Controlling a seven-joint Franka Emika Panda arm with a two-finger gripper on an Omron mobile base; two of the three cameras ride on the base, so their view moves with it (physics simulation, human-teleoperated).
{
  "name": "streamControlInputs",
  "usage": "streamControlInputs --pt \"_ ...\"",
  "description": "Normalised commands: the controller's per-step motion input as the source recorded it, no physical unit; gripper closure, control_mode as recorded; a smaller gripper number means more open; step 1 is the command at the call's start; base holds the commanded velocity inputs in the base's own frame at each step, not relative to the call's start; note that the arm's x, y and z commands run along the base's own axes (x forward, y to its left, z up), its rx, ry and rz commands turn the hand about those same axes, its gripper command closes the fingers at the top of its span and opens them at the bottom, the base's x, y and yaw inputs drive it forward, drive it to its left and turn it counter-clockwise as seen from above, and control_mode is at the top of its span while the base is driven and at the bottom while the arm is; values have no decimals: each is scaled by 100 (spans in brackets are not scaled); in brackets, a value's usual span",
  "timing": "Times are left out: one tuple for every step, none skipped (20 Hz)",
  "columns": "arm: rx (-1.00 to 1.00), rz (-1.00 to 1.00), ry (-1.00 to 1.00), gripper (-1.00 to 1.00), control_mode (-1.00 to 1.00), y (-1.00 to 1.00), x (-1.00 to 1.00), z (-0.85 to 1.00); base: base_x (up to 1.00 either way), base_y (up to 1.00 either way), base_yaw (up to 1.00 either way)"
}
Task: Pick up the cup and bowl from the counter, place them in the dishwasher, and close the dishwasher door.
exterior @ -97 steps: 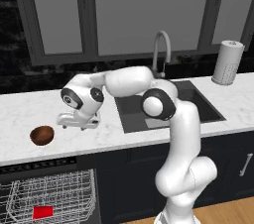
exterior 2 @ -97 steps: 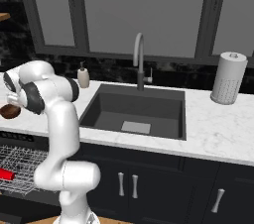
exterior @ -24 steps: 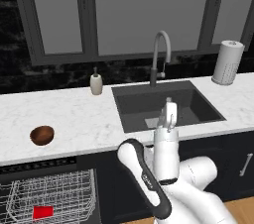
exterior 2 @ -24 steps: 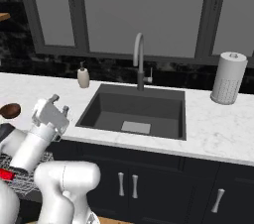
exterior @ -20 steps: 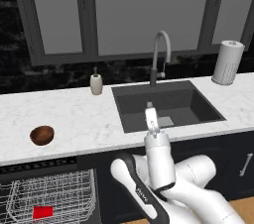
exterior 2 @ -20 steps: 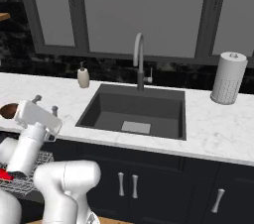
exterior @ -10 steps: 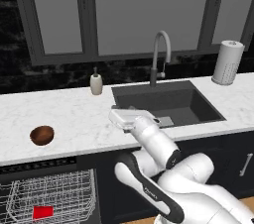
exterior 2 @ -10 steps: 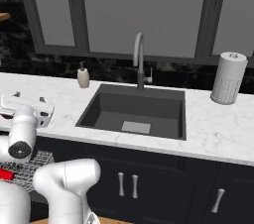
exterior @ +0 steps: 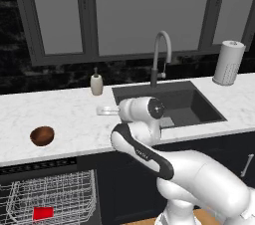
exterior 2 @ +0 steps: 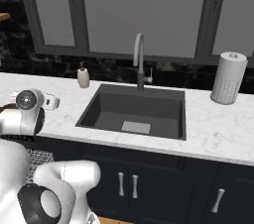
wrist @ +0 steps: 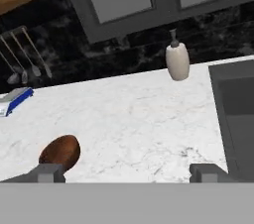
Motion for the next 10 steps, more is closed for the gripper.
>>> streamControlInputs --pt "2 11 26 -100 -100 19 17 53 0 0 0" --pt "0 13 36 -100 -100 26 31 29 0 0 0" --pt "0 15 41 -100 -100 34 29 15 0 0 0" --pt "0 12 58 -100 -100 39 44 1 0 0 0" --pt "-4 11 52 -100 -100 43 44 0 0 0 0" --pt "-7 0 49 -100 -100 61 40 -7 0 0 0" --pt "-9 0 41 -100 -100 72 44 -30 0 0 0" --pt "-9 0 39 -100 -100 71 36 -46 0 0 0" --pt "-9 0 36 -100 -100 64 32 -53 0 0 0" --pt "-12 0 30 -100 -100 75 31 -49 0 0 0"
